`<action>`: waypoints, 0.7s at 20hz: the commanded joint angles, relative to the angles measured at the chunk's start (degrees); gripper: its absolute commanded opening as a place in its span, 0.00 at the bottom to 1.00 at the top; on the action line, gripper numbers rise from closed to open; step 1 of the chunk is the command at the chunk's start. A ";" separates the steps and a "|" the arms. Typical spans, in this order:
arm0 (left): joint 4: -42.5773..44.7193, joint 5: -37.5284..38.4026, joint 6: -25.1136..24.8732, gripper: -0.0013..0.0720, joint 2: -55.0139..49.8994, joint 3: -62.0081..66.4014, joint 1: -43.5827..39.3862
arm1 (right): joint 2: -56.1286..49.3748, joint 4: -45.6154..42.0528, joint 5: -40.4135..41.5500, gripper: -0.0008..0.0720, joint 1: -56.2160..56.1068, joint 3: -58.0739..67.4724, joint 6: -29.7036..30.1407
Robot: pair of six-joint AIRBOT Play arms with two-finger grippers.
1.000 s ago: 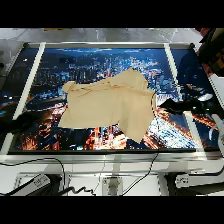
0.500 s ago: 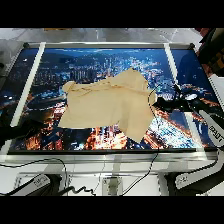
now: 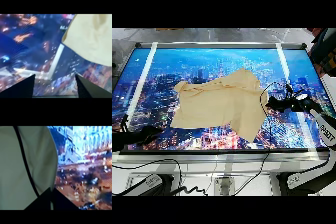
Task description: Fold the clothes and pants, and hang the long-sleeved shirts on hangers.
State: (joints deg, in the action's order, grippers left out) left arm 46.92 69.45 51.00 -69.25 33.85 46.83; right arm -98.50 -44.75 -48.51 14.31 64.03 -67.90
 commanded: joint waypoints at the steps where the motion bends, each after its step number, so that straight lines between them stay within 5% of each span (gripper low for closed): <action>1: 0.44 -3.96 -0.04 0.80 -0.04 -2.56 -3.82 | 0.04 -0.15 0.09 0.03 -0.07 0.02 0.00; 6: -3.37 -16.96 -0.17 0.79 -2.03 -2.78 -15.74 | 0.04 -0.15 -0.15 0.03 -0.07 0.02 0.00; 10: -13.55 -26.16 -0.24 0.79 -4.42 -2.78 -16.87 | 0.15 -0.20 -0.35 0.03 -0.07 0.02 0.00; 12: -13.97 -24.94 -0.26 0.72 -6.38 -2.80 -17.49 | 0.15 -0.20 -0.35 0.03 -0.07 0.02 0.02; 14: -13.99 -23.96 -1.14 0.53 -8.33 -2.80 -19.06 | 0.15 -0.20 -1.01 0.03 -0.07 0.02 0.00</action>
State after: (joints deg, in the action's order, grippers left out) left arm 34.39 46.50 50.54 -75.16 31.14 29.56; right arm -98.39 -45.06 -48.60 14.31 64.03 -67.90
